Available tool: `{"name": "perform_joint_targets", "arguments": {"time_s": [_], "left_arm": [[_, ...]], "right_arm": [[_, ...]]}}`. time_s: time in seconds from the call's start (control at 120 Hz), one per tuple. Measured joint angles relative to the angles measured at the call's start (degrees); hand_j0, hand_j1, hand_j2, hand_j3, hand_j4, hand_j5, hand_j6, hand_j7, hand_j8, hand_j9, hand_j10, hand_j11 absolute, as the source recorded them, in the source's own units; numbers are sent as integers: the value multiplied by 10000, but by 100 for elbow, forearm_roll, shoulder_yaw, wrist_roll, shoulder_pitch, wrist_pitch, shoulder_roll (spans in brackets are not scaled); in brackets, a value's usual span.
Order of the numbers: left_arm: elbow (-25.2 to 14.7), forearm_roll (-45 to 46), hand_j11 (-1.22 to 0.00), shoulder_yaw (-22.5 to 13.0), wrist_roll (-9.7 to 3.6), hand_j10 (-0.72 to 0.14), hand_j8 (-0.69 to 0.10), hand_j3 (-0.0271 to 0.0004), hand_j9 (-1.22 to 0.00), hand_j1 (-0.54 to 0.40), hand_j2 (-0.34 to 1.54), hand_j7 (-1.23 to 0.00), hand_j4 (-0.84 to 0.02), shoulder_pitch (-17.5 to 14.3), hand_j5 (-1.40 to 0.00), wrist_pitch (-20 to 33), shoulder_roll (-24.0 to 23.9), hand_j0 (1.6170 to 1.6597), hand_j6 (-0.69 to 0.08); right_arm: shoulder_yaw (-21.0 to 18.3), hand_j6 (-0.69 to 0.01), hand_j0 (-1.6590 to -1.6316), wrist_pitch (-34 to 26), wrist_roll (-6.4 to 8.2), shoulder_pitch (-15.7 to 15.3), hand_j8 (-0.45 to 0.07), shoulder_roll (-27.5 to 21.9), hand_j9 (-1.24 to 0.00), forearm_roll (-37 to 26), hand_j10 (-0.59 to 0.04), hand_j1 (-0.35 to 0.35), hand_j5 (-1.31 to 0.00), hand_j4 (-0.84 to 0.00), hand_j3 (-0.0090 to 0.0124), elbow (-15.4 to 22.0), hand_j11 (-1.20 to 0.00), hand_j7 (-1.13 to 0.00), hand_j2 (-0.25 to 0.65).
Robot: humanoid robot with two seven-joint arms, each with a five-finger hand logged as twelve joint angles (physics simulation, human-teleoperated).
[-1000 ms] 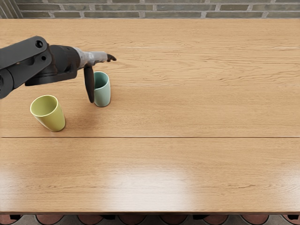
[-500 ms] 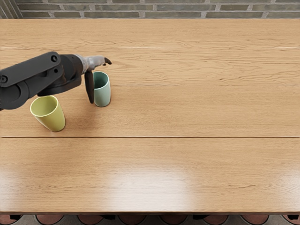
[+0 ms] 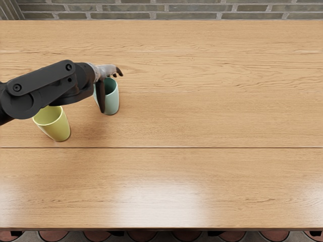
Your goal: Pick up cup and place in cup with left hand
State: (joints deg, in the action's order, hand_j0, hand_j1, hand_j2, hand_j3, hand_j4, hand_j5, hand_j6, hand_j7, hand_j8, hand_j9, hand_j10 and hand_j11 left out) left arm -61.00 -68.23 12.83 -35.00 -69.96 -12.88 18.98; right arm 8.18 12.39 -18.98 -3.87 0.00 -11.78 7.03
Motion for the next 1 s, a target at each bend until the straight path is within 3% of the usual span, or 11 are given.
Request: {"name": "perform_joint_targets", "arguments": {"time_s": [0.183,0.358,0.508,0.692,0.867,0.942,1.0], "left_arm": [[40,-2,-2964,-53,0,-2293,-2307,0,-2964,773,473,-2965,-2301,-15,-2966,3,0,16580,-2311],[44,-9,-4271,-60,-1,-3391,-3395,0,-4283,-427,697,-4281,-3380,-35,-4294,-4,-9,16579,-3400],[43,47,-4991,-52,-1,-3736,-3296,0,-5000,-590,584,-4918,-3800,-42,-4944,-15,0,16561,-3236],[34,103,-5326,-43,2,-3981,-3529,0,-5321,-441,751,-5183,-4123,-141,-5148,-72,32,16561,-3702],[-11,182,-5464,-1,1,-4011,-3416,0,-5455,-698,1216,-5287,-4196,-334,-5210,-253,109,16562,-3475],[-139,216,-5532,12,1,-3974,-3294,0,-5514,-732,1384,-5374,-4204,-377,-5216,-287,390,16559,-3818],[-379,217,-5536,22,1,-3973,-3477,0,-5522,-740,1487,-5384,-4185,-395,-5251,-305,629,16558,-3338]], "right_arm": [[0,-1,-16581,0,0,0,-1,0,0,0,0,-3490,0,-1,0,-2,0,0,0],[0,-2,-16581,0,0,0,-1,0,0,0,-1,-3490,0,-1,0,-2,0,0,-1],[0,-1,-16581,0,0,0,-1,0,0,0,0,-3490,0,-1,0,-2,0,0,0],[0,-1,-16581,0,0,0,0,0,0,0,1,-3490,0,0,0,-2,0,0,0],[0,0,-16581,0,0,0,1,0,0,0,2,-3490,0,0,0,-2,0,0,1],[0,-2,-16581,0,0,0,-1,0,0,0,0,-3490,0,-2,0,-1,0,0,0],[0,1,-16581,0,0,0,1,0,0,0,2,-3490,0,0,0,-1,0,0,1]]}}
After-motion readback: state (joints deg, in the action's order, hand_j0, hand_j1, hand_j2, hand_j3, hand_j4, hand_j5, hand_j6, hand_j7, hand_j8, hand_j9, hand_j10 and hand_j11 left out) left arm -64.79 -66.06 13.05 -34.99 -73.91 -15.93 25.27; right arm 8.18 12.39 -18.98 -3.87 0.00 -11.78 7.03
